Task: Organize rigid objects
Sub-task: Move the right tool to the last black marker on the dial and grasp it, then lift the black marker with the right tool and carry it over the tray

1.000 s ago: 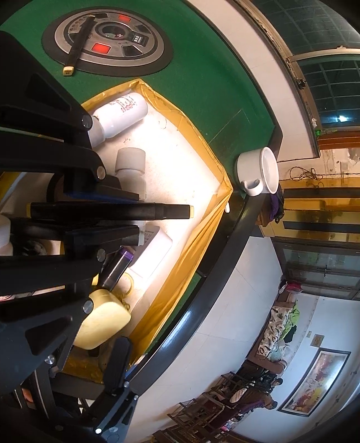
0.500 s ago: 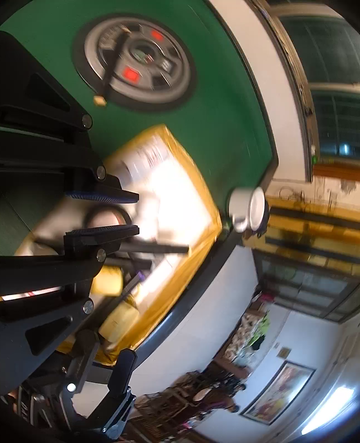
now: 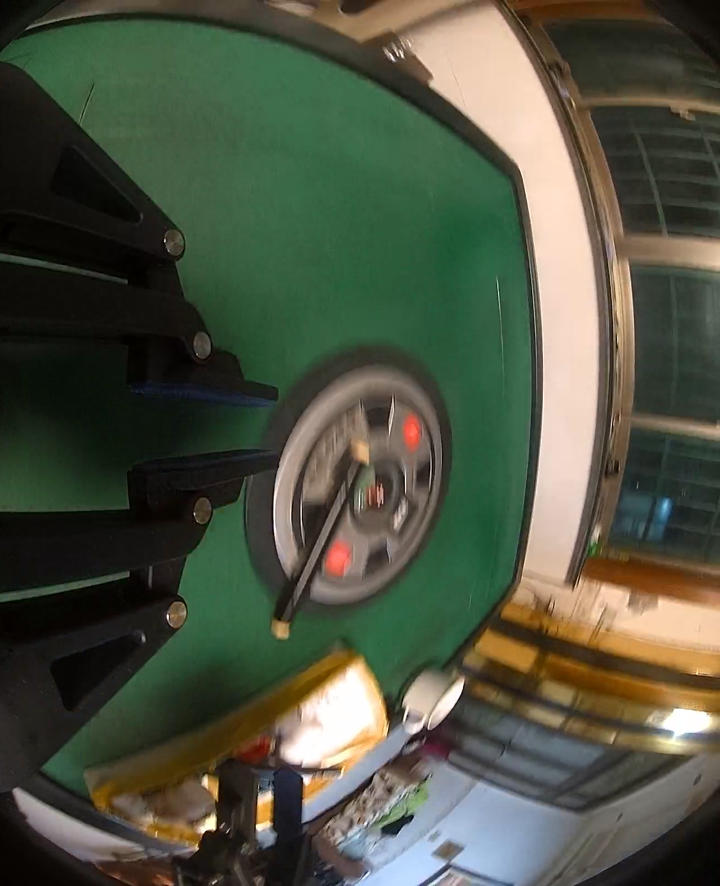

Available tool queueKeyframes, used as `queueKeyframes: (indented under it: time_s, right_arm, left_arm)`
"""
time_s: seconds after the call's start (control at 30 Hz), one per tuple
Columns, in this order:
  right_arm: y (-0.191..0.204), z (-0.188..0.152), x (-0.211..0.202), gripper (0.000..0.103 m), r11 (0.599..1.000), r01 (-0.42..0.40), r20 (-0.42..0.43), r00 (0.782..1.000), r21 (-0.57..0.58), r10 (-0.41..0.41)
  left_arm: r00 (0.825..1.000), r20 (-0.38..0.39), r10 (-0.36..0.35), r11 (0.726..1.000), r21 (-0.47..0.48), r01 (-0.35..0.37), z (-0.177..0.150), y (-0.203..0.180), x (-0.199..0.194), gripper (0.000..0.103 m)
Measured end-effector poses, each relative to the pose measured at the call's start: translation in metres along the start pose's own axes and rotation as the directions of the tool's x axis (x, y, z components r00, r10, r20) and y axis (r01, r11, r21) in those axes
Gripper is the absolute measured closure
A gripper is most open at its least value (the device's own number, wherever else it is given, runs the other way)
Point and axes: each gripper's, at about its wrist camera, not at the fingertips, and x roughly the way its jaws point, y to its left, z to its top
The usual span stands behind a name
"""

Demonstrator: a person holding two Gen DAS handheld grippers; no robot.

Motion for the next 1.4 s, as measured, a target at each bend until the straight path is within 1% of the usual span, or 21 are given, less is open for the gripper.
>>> queueKeyframes:
  time_s: [0.1,0.2,0.4,0.47,0.5,0.53,0.57,0.6,0.7,0.77,0.83,0.9,0.97,1.0,1.03,1.1,1.17,1.2,1.3,1.33,1.4]
  right_arm:
    - [0.023,0.032,0.046,0.050,0.996,-0.024,-0.082,0.997,-0.087,0.017]
    - [0.032,0.055,0.094,0.051,0.994,-0.028,-0.154,0.988,-0.110,0.011]
    - [0.029,0.076,0.138,0.053,0.991,0.017,-0.208,0.977,-0.134,-0.045]
    - [0.028,0.078,0.147,0.060,0.991,0.020,-0.220,0.974,-0.134,-0.049]
    - [0.027,0.077,0.152,0.071,0.990,0.023,-0.233,0.971,-0.136,-0.055]
    - [0.028,0.074,0.156,0.076,0.989,0.043,-0.245,0.966,-0.140,-0.076]
    - [0.030,0.071,0.158,0.078,0.987,0.059,-0.249,0.964,-0.146,-0.095]
    - [0.033,0.068,0.158,0.084,0.985,0.067,-0.237,0.966,-0.157,-0.104]
    - [0.040,0.058,0.154,0.089,0.986,0.084,-0.229,0.967,-0.147,-0.116]
    - [0.047,0.048,0.150,0.090,0.986,0.096,-0.220,0.967,-0.140,-0.126]
    - [0.053,0.033,0.142,0.090,0.990,0.085,-0.211,0.971,-0.116,-0.108]
    - [0.057,0.019,0.132,0.090,0.994,0.066,-0.202,0.976,-0.084,-0.082]
    - [0.062,0.003,0.122,0.090,0.998,0.032,-0.194,0.980,-0.045,-0.040]
    - [0.063,-0.004,0.116,0.090,1.000,0.016,-0.185,0.983,-0.023,-0.020]
    - [0.064,-0.013,0.110,0.090,1.000,-0.011,-0.175,0.984,0.011,0.013]
    - [0.069,-0.029,0.101,0.090,0.997,-0.056,-0.144,0.987,0.059,0.064]
    - [0.072,-0.043,0.093,0.090,0.989,-0.103,-0.107,0.988,0.102,0.114]
    - [0.070,-0.048,0.086,0.090,0.985,-0.124,-0.089,0.987,0.124,0.135]
    - [0.066,-0.060,0.077,0.090,0.973,-0.157,-0.034,0.986,0.168,0.165]
    - [0.065,-0.061,0.076,0.090,0.968,-0.171,-0.018,0.984,0.186,0.178]
    - [0.061,-0.066,0.071,0.090,0.958,-0.197,0.012,0.980,0.210,0.199]
  left_arm:
    - [1.000,-0.011,-0.029,0.999,-0.038,0.029,-0.001,0.014,0.011,0.090]
    - [0.999,-0.017,-0.040,0.998,-0.038,0.040,-0.001,0.014,0.013,0.090]
    - [0.997,-0.033,-0.067,0.997,-0.040,0.065,-0.001,0.014,0.015,0.090]
    - [0.996,-0.040,-0.074,0.996,-0.047,0.072,-0.002,0.016,0.015,0.090]
    - [0.996,-0.042,-0.077,0.996,-0.051,0.075,-0.002,0.016,0.016,0.090]
    - [0.996,-0.043,-0.078,0.996,-0.051,0.076,-0.002,0.017,0.015,0.090]
    - [0.996,-0.044,-0.079,0.996,-0.051,0.077,-0.003,0.018,0.015,0.090]
    - [0.996,-0.044,-0.082,0.995,-0.054,0.080,-0.003,0.018,0.015,0.090]
    - [0.992,-0.058,-0.114,0.992,-0.069,0.110,-0.004,0.021,0.017,0.090]
    - [0.978,-0.086,-0.188,0.978,-0.104,0.179,-0.004,0.023,0.020,0.090]
    - [0.961,-0.105,-0.256,0.961,-0.133,0.241,-0.006,0.023,0.022,0.090]
    - [0.925,-0.129,-0.357,0.926,-0.178,0.333,-0.007,0.020,0.024,0.090]
    - [0.892,-0.147,-0.427,0.893,-0.223,0.391,-0.010,0.018,0.026,0.090]
    - [0.876,-0.162,-0.455,0.879,-0.242,0.412,-0.012,0.016,0.028,0.090]
    - [0.867,-0.172,-0.468,0.872,-0.249,0.422,-0.012,0.014,0.029,0.090]
    - [0.836,-0.204,-0.510,0.848,-0.283,0.449,-0.016,0.010,0.034,0.090]
    - [0.816,-0.220,-0.534,0.832,-0.309,0.461,-0.019,0.008,0.038,0.090]
    - [0.811,-0.234,-0.535,0.831,-0.319,0.456,-0.021,0.006,0.040,0.090]
    - [0.817,-0.252,-0.519,0.842,-0.314,0.438,-0.024,0.002,0.041,0.085]
    - [0.815,-0.254,-0.520,0.842,-0.316,0.438,-0.025,0.002,0.042,0.085]
    - [0.810,-0.258,-0.526,0.836,-0.329,0.439,-0.027,0.002,0.045,0.080]
